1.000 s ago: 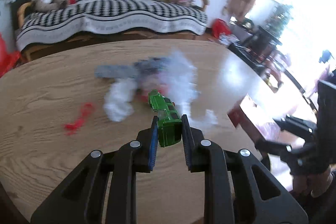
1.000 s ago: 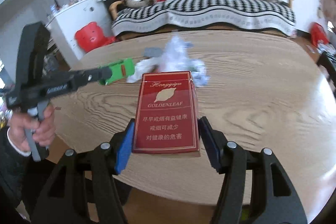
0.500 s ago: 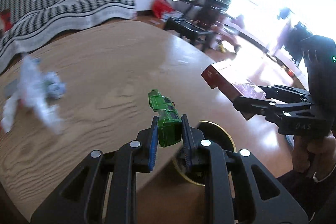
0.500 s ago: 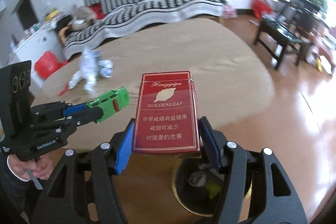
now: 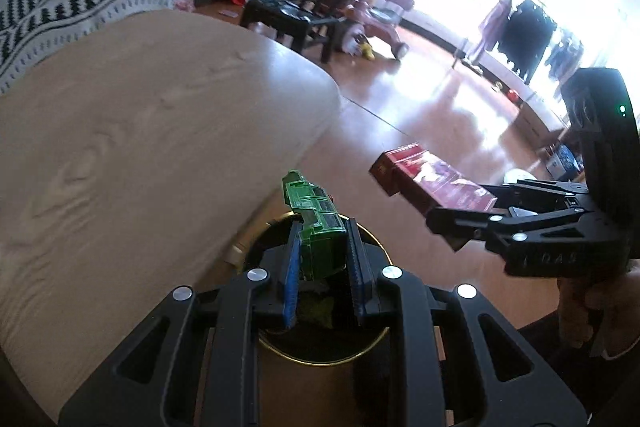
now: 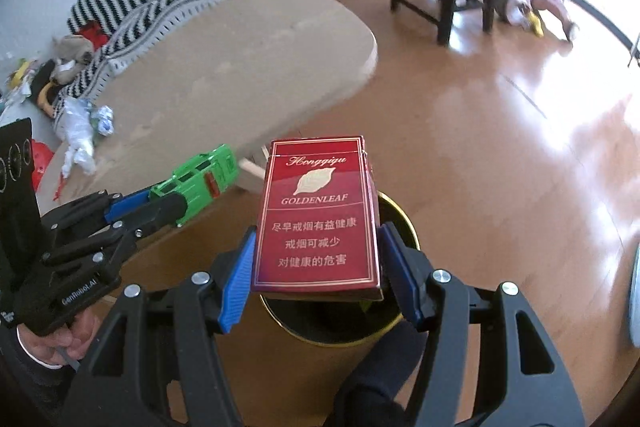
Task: Collect trash
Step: 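Carry both items over the black bin and open both tools to drop them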
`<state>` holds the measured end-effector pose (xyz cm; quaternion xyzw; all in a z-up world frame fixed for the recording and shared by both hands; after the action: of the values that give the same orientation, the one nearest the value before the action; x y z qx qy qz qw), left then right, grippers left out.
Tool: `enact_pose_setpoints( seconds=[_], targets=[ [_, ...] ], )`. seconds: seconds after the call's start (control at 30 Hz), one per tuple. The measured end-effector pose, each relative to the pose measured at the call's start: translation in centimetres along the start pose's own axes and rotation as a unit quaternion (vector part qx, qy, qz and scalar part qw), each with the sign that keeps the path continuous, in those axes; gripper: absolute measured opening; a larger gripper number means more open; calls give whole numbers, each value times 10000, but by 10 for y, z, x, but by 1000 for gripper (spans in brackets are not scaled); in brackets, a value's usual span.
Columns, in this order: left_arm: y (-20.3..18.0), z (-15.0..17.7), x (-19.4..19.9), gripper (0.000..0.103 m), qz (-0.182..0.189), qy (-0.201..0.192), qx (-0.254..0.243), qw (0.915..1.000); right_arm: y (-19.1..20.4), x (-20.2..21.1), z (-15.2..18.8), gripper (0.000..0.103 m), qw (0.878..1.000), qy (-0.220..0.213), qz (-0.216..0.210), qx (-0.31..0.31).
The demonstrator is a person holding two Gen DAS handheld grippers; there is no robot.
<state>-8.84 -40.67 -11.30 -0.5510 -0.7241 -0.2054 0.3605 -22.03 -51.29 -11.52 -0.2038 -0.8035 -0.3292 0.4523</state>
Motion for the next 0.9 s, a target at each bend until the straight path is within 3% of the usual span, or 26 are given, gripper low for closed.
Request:
enact_pose_setpoints(
  seconds=[0.27,0.9],
  targets=[
    [-16,4,-24,21,195,251,-121,9994,0,-11,2,60,9998,171,71,-44],
    [-21,6,-31,23,188,410,-135,9989,4,-11,-6,61,9999,128,65,-77]
  ],
)
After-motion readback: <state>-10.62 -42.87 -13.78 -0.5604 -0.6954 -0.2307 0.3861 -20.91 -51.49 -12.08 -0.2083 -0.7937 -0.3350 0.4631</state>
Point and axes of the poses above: each gripper's, at about its wrist camera, not at the fingertips, and x roughly against the way its jaws point, y to its left, z to its underside, the point moved 7 cm from there along -x, roughly the way its jaws point, and after that the axes turned 15 degrees about -x, right-handed, at the moved point
